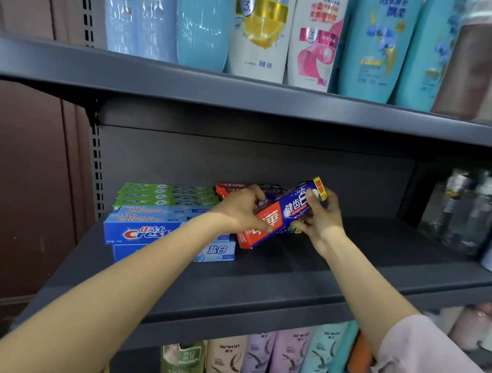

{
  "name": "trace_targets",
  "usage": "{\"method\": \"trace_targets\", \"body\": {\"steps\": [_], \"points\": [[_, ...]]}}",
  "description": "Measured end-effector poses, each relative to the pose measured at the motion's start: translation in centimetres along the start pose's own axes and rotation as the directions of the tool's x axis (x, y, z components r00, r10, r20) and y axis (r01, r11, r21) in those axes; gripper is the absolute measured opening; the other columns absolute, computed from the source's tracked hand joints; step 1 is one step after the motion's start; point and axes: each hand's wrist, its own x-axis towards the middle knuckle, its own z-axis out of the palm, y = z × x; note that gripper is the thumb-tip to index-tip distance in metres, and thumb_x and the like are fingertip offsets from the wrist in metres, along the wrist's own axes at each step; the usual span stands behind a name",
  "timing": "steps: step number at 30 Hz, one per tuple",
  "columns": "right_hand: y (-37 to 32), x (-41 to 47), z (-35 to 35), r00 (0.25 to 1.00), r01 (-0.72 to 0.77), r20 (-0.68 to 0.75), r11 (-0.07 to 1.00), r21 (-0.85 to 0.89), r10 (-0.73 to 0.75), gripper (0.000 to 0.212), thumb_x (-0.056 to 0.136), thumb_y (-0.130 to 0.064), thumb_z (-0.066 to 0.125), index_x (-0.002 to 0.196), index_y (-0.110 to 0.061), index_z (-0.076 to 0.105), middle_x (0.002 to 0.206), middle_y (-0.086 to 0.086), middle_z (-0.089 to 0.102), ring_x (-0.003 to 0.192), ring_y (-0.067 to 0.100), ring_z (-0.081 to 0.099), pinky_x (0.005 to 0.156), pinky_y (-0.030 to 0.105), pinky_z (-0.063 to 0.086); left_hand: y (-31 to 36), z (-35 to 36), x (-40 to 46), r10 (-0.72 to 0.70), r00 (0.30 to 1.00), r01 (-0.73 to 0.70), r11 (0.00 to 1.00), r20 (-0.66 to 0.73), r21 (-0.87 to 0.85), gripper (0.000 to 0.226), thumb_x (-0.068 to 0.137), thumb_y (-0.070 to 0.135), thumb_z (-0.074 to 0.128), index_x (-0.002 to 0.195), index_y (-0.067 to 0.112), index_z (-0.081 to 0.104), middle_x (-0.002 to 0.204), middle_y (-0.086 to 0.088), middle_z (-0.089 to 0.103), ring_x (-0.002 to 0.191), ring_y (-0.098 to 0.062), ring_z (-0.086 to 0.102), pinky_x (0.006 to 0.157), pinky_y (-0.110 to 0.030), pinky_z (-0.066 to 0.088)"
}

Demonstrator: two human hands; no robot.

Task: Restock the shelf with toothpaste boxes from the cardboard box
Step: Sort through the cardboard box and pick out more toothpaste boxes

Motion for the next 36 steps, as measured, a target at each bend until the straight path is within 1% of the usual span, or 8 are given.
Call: {"method": "trace_targets", "body": {"steps": [5, 7, 9, 11, 14, 18, 24, 36], "points": [[1.1, 0.9, -1.6, 0.997, -0.032, -0.073, 0.999, -0.043, 0.029, 0.044, 0.095, -0.017, 0.053, 0.136, -0.020, 0.036, 0.122, 0.007, 0.052, 0.110, 0.027, 0.056, 0.078, 0.040, 0.054, 0.6, 1.4, 1.0, 0.108, 0.992, -0.100, 0.988, -0.065, 0.121, 0.056, 0.084, 0.030, 0.069, 0.135, 0.023, 0.047, 0.136, -0.007, 0.051, 0.129, -0.023, 0.042, 0.103, -0.035, 0.039], [1.5, 1.5, -2.0, 0.992, -0.057, -0.121, 0.962, -0.267, 0.025, 0.051, 0.091, -0.021, 0.059, 0.137, -0.017, 0.037, 0.134, 0.010, 0.048, 0.121, 0.029, 0.050, 0.095, 0.045, 0.049, 0.5, 1.8, 1.6, 0.094, 0.995, -0.084, 0.975, -0.039, 0.207, 0.055, 0.088, 0.027, 0.064, 0.139, 0.024, 0.043, 0.141, -0.009, 0.045, 0.131, -0.027, 0.041, 0.106, -0.039, 0.037], [2.0, 1.9, -2.4, 0.991, -0.093, -0.133, 0.822, -0.562, 0.022, 0.058, 0.089, -0.029, 0.062, 0.140, -0.013, 0.039, 0.144, 0.014, 0.037, 0.129, 0.033, 0.041, 0.106, 0.044, 0.040, 0.3, 2.0, 2.2, 0.068, 0.997, -0.058, 0.950, -0.021, 0.306, 0.054, 0.091, 0.024, 0.060, 0.141, 0.024, 0.040, 0.143, -0.013, 0.041, 0.131, -0.029, 0.042, 0.105, -0.039, 0.037], [2.5, 1.6, -2.4, 0.994, -0.098, -0.108, 0.713, -0.694, 0.031, 0.059, 0.090, -0.028, 0.061, 0.141, -0.010, 0.039, 0.145, 0.015, 0.034, 0.129, 0.034, 0.040, 0.106, 0.039, 0.037, 0.2, 2.3, 2.7, 0.052, 0.999, -0.042, 0.908, -0.012, 0.417, 0.051, 0.092, 0.023, 0.058, 0.140, 0.023, 0.041, 0.139, -0.013, 0.044, 0.126, -0.030, 0.046, 0.100, -0.040, 0.040], [3.3, 1.3, -2.0, 0.999, -0.023, 0.013, 0.666, -0.745, 0.049, 0.062, 0.087, -0.021, 0.065, 0.141, -0.009, 0.038, 0.143, 0.015, 0.041, 0.125, 0.032, 0.046, 0.106, 0.040, 0.040, 0.2, 3.2, 3.2, 0.053, 0.998, -0.020, 0.792, -0.037, 0.610, 0.043, 0.091, 0.019, 0.058, 0.133, 0.021, 0.049, 0.129, -0.008, 0.055, 0.117, -0.029, 0.052, 0.099, -0.039, 0.038], [3.7, 0.7, -2.0, 0.996, 0.029, 0.073, 0.579, -0.815, 0.053, 0.057, 0.091, -0.016, 0.059, 0.143, -0.013, 0.036, 0.141, 0.017, 0.032, 0.128, 0.030, 0.040, 0.104, 0.031, 0.035, 0.8, 4.0, 3.6, 0.047, 0.997, 0.018, 0.670, -0.067, 0.742, 0.038, 0.091, 0.014, 0.057, 0.128, 0.018, 0.051, 0.121, -0.008, 0.059, 0.113, -0.027, 0.055, 0.104, -0.043, 0.033], [3.2, 0.2, -2.6, 0.992, 0.106, 0.126, 0.514, -0.851, 0.005, 0.050, 0.094, -0.012, 0.054, 0.141, -0.011, 0.038, 0.141, 0.017, 0.033, 0.133, 0.030, 0.033, 0.108, 0.031, 0.031, 1.2, 4.2, 3.7, 0.063, 0.997, -0.009, 0.653, -0.043, 0.757, 0.042, 0.091, 0.017, 0.058, 0.132, 0.017, 0.048, 0.122, -0.012, 0.057, 0.110, -0.029, 0.057, 0.076, -0.035, 0.040], [3.2, 0.5, -2.4, 0.981, 0.194, 0.187, 0.334, -0.922, -0.056, 0.053, 0.094, -0.020, 0.055, 0.143, -0.013, 0.036, 0.146, 0.010, 0.029, 0.133, 0.030, 0.031, 0.107, 0.034, 0.032, 1.8, 3.7, 4.5, 0.073, 0.997, -0.054, 0.758, -0.003, 0.650, 0.044, 0.087, 0.031, 0.065, 0.127, 0.015, 0.053, 0.123, -0.010, 0.056, 0.112, -0.029, 0.055, 0.075, -0.035, 0.040]]}}
